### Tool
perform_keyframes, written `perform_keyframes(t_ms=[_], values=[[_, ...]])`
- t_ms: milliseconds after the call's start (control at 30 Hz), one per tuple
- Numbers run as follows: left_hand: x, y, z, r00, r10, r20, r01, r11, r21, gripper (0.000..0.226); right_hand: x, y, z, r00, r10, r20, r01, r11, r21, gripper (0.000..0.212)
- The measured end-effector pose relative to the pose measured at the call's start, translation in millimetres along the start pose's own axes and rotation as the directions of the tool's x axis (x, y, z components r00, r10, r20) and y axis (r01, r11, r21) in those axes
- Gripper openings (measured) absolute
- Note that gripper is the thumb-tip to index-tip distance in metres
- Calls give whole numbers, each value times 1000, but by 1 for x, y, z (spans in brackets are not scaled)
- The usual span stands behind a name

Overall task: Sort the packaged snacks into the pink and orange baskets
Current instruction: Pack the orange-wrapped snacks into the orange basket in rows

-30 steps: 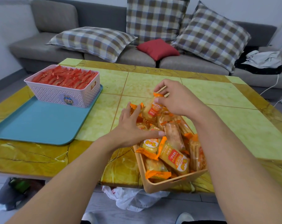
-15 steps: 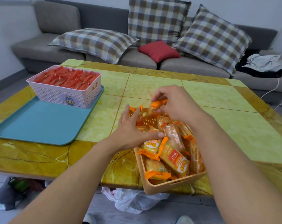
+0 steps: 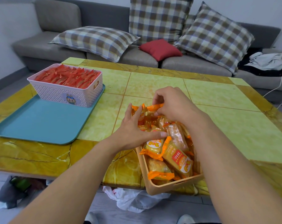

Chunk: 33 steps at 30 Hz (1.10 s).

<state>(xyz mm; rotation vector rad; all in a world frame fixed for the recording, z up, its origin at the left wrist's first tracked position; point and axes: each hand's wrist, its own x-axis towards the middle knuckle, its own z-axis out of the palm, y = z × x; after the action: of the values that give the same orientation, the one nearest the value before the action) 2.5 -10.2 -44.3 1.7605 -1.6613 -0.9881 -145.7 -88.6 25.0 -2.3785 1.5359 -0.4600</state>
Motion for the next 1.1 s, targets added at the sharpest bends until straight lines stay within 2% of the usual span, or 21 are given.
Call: perform_keyframes(t_ms=[333,633,733,800,867,933,1000,1100], values=[[-2,2,0,999,33,-13,-33,999,-30,135,4,-2,3,997,21,72,-18,999,-44,37],[-4,1,-2,999,34,2,-34,999,-17,140,14,-9,18,987,161,-14,-162,977,-140,26],[-5,-1,-4,999,49,7,-49,998,-33,140,10,-13,17,992,109,-58,-120,964,-239,38],[-6,-2,-5,998,66,15,-65,997,-43,138,4,-17,9,995,59,-82,-76,972,-223,39],[-6,-5,-11,997,76,35,-74,996,-42,136,-3,-25,4,999,38,-19,-41,985,-167,18],[-4,-9,-20,995,79,68,-77,997,-25,131,-6,-32,8,993,45,110,-23,981,-192,4],[-2,-16,-29,992,99,78,-99,995,-5,125,-6,-36,19,959,76,273,1,962,-272,19],[-1,-22,-33,984,163,68,-165,986,29,116,-11,-42,28,868,91,488,97,933,-347,26]])
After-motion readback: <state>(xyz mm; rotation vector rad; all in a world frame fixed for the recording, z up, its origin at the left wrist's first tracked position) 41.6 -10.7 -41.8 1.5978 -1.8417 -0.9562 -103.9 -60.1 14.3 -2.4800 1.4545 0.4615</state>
